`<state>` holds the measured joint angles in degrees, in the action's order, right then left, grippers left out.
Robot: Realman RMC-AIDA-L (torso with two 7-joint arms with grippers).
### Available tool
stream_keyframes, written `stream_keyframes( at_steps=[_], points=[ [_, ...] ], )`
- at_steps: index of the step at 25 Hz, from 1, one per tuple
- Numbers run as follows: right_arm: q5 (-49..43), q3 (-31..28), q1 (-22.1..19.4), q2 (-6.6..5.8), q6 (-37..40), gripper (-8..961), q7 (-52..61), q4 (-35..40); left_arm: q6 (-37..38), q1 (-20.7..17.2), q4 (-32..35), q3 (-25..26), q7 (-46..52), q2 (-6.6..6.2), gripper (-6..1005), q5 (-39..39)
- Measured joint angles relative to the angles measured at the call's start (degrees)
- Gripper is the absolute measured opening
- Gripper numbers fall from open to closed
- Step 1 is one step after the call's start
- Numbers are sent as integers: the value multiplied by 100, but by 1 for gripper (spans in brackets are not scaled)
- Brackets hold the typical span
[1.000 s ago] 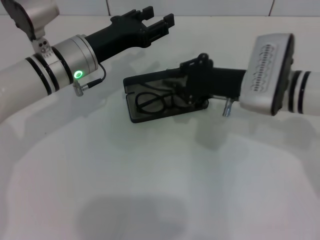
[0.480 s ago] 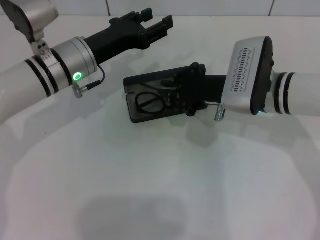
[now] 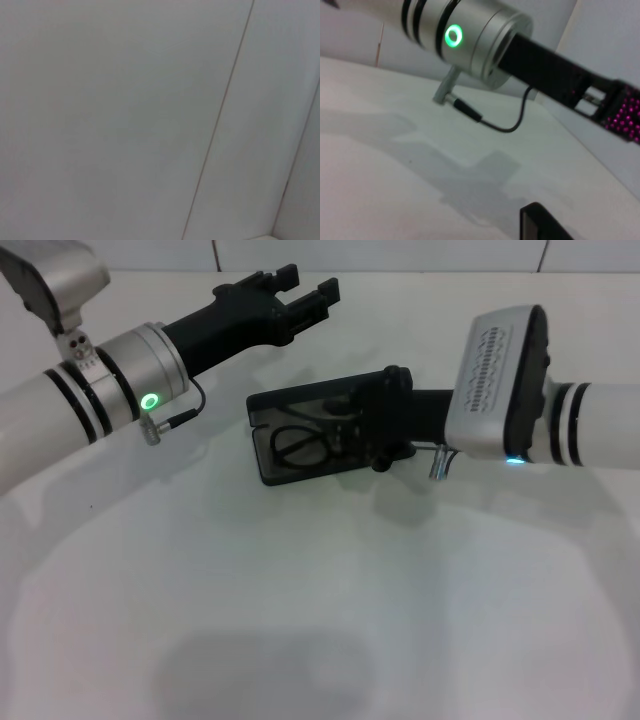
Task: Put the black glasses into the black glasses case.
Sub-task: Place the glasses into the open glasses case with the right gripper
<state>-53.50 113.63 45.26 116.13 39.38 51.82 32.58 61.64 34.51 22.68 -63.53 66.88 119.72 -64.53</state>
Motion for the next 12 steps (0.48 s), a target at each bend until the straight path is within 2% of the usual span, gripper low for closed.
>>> stream_keyframes(
  at_steps=[3,9,12],
  points=[
    [15,-271,-100,-26,188,147,56,6,10,-37,0,10,0,-1,665,2],
    [-3,-1464,-546,-54,1347,146,356,-104,34,-155,54,22,-2,-1,666,17],
    [-7,-1684,-662,-42,1593,145,469,-190,38,-192,60,31,-65,-2,666,22]
  ],
)
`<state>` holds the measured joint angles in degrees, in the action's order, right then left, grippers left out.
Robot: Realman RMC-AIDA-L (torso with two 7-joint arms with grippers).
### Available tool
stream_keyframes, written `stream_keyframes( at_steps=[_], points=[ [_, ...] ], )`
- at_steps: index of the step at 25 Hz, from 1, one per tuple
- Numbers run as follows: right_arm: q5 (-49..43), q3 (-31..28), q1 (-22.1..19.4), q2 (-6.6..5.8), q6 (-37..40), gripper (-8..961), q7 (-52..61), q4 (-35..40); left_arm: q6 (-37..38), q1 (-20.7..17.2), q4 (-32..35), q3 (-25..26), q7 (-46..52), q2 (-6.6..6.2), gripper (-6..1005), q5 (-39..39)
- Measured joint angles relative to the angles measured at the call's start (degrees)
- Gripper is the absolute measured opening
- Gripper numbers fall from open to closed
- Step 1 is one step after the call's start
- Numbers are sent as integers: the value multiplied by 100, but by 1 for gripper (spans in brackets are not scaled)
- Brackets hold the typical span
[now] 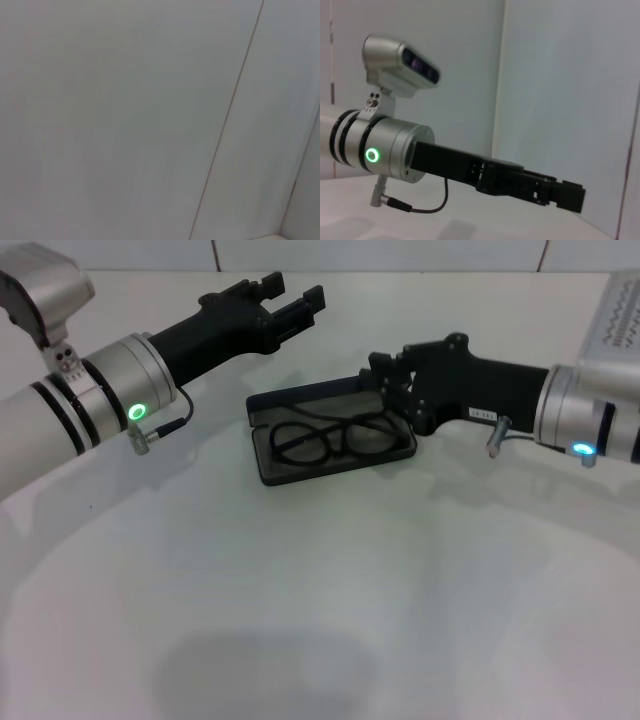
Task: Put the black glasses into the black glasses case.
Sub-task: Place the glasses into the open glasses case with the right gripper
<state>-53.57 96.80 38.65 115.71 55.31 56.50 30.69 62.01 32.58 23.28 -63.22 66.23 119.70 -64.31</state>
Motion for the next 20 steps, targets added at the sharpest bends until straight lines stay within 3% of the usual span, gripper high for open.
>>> stream_keyframes(
  at_steps=[11,20],
  points=[
    [930,511,249,57,-1,144,586,-629,4,153,13,-30,-61,0,665,7],
    [919,1450,1052,57,-794,50,1550,-944,5,193,21,-33,-248,6,666,7]
  ],
)
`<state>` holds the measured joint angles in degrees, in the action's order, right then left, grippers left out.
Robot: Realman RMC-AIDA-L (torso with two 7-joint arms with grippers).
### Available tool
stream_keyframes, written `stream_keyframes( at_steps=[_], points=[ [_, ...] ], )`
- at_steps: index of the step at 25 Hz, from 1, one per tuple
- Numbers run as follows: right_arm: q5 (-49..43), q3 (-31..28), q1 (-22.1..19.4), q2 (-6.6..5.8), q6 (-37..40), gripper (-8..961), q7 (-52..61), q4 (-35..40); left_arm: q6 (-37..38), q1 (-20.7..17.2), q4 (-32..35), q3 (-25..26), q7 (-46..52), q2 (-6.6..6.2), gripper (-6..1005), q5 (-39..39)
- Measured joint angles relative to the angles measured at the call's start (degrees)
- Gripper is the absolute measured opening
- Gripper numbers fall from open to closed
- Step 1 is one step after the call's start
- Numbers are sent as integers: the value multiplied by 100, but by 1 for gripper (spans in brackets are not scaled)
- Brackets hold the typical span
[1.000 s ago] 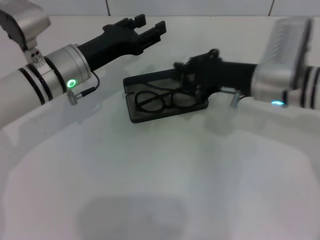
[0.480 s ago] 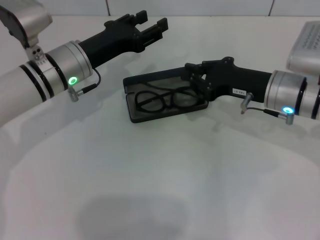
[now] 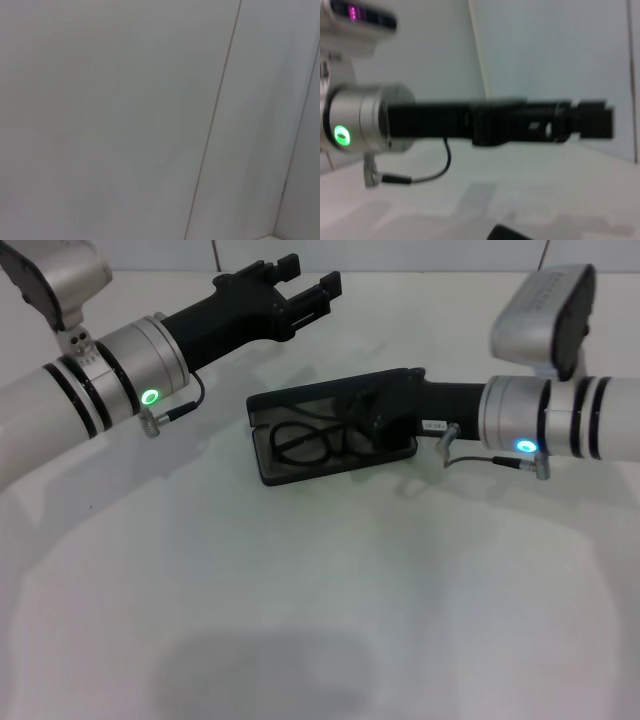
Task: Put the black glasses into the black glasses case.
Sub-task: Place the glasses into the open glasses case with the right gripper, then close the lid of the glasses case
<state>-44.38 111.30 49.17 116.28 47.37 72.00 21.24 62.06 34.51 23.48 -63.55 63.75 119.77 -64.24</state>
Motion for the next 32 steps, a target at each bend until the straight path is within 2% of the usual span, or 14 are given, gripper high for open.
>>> stream_keyframes(
  at_steps=[11,15,21,22,23,27,30,32],
  points=[
    [8,608,293,0,-594,59,287,-42,8,79,-9,-17,-51,11,665,-43],
    [6,626,320,0,-606,68,300,-23,8,82,-22,-17,-108,12,665,-43],
    [6,386,145,-22,-511,80,206,216,-1,45,-11,-18,-125,2,666,-43],
    [5,56,-123,-92,-86,82,15,425,-18,40,-11,-17,-125,-5,666,-57],
    [6,-4,-175,-106,14,85,-28,448,-45,38,-11,-17,-118,-12,666,-81],
    [-417,-771,-729,-354,1268,93,-376,527,-230,160,7,-21,206,-45,665,-494],
    [-1215,-1378,-1064,-538,1788,99,-362,513,-391,306,197,-26,985,-105,666,-1214],
    [-1640,-1745,-1284,-612,2015,104,-368,512,-431,378,430,-26,1626,-132,666,-1828]
  ],
)
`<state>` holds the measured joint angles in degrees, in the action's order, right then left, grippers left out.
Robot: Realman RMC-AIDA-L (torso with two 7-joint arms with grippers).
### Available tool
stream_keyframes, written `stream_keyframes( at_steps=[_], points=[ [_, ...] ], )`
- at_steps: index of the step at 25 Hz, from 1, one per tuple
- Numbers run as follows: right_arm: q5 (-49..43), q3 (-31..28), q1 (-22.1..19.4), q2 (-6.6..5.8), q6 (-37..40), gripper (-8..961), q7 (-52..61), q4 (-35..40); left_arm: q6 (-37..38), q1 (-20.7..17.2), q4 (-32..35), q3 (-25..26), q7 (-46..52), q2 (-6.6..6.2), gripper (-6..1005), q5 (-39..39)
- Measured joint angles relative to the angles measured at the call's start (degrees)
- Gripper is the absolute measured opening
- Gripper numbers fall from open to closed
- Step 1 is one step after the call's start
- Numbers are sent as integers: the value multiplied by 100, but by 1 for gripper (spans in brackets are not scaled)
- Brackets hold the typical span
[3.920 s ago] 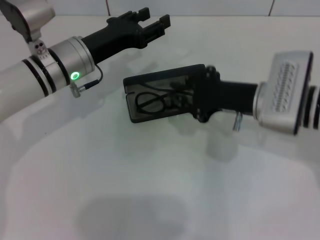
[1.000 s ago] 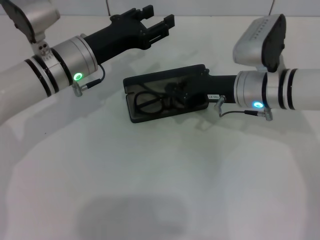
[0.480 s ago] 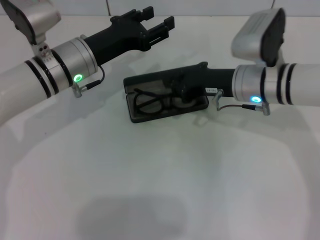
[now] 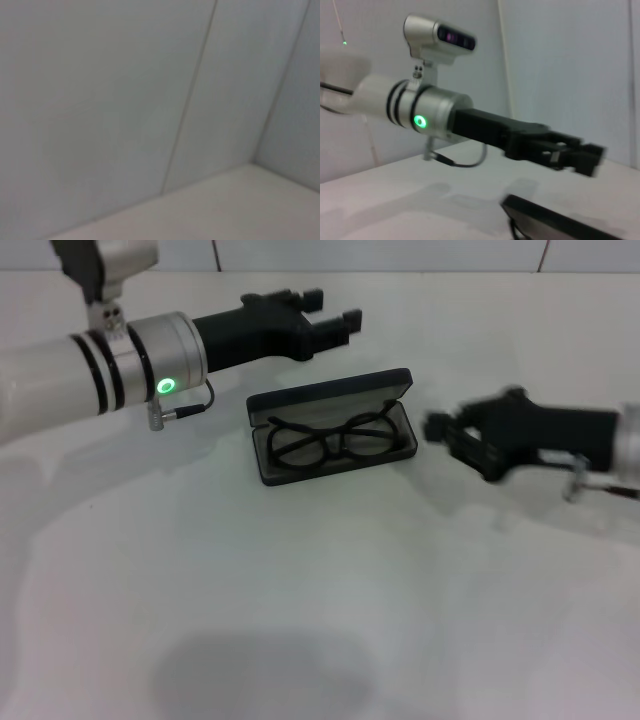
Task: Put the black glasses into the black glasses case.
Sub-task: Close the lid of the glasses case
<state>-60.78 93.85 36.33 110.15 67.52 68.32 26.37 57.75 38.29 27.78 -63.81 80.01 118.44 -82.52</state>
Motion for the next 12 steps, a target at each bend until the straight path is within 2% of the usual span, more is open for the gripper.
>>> stream_keyframes(
  at_steps=[3,7,12],
  points=[
    [-499,-599,-359,-33,180,110,-34,83,-69,52,378,2,931,-3,666,-862],
    [-959,-1182,-584,19,179,170,-55,181,-344,129,648,19,1795,19,666,-1769],
    [-1092,-1380,-738,65,156,266,-256,207,-842,332,599,7,2151,119,665,-2359]
  ],
)
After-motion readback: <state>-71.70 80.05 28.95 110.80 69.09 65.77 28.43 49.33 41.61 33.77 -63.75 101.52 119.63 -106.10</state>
